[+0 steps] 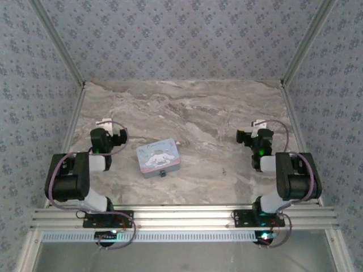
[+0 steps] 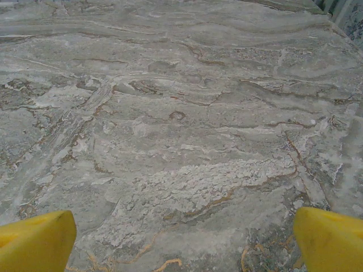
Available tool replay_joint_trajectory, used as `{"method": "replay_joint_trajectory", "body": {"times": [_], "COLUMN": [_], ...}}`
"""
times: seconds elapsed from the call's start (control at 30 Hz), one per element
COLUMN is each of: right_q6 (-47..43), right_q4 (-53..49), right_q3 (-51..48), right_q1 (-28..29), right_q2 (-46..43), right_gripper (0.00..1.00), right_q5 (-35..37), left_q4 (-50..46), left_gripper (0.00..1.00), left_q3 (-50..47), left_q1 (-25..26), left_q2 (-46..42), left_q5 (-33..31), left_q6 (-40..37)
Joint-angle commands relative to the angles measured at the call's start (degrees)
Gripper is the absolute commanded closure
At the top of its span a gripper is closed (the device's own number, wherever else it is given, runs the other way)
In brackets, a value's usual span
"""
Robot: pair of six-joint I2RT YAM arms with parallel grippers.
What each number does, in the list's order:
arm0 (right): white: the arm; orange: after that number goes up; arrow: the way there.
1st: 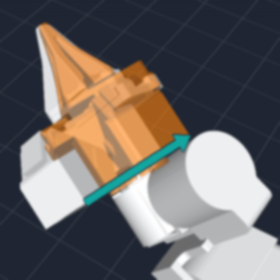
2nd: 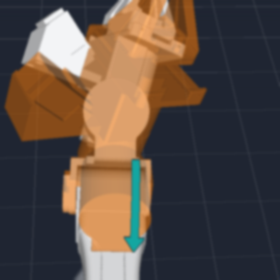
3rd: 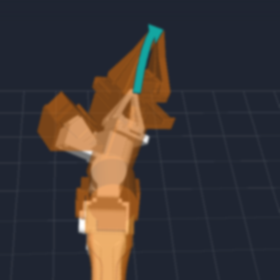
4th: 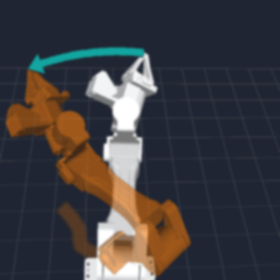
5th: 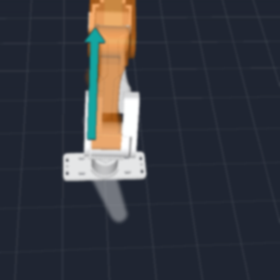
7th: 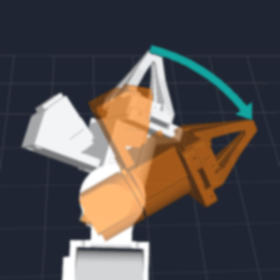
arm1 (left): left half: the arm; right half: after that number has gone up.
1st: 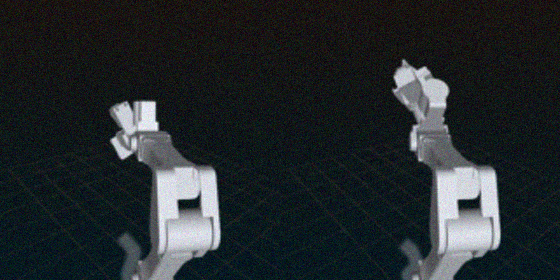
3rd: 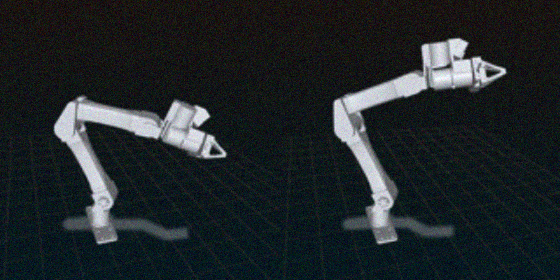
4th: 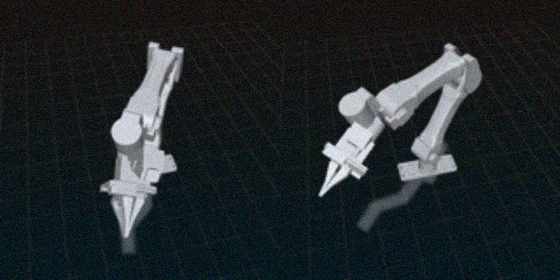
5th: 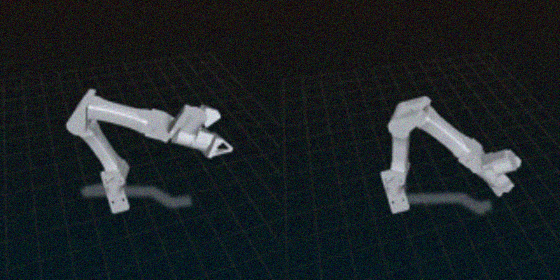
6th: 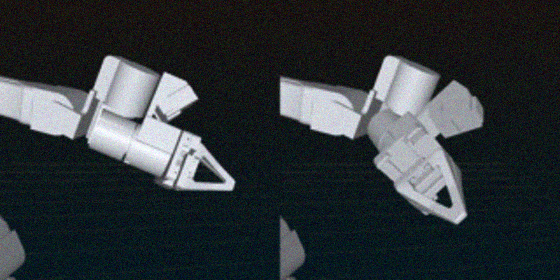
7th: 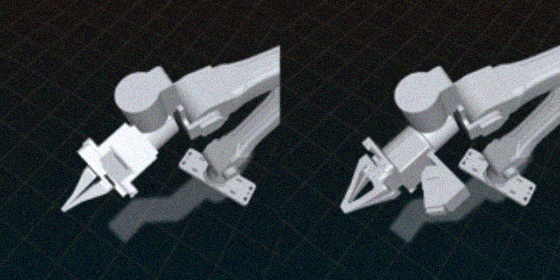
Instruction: Unlock a padlock with a key
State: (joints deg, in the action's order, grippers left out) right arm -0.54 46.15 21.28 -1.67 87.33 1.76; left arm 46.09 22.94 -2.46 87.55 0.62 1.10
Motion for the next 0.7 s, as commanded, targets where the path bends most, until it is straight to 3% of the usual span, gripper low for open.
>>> {"method": "replay_joint_trajectory", "body": {"times": [0.0, 0.67], "right_q6": [-0.9, -0.4], "right_q4": [1.3, 0.7], "right_q3": [0.7, 1.0], "right_q1": [0.4, -0.5], "right_q2": [0.0, 0.1], "right_gripper": [0.00, 0.00], "right_q5": [1.1, -0.5], "left_q4": [0.1, 0.0], "left_gripper": [0.02, 0.02], "left_q3": [1.0, 1.1], "left_q1": [0.5, 0.4], "left_q2": [0.3, 0.3], "left_q5": [-0.4, -0.4], "left_q6": [0.2, 0.2]}}
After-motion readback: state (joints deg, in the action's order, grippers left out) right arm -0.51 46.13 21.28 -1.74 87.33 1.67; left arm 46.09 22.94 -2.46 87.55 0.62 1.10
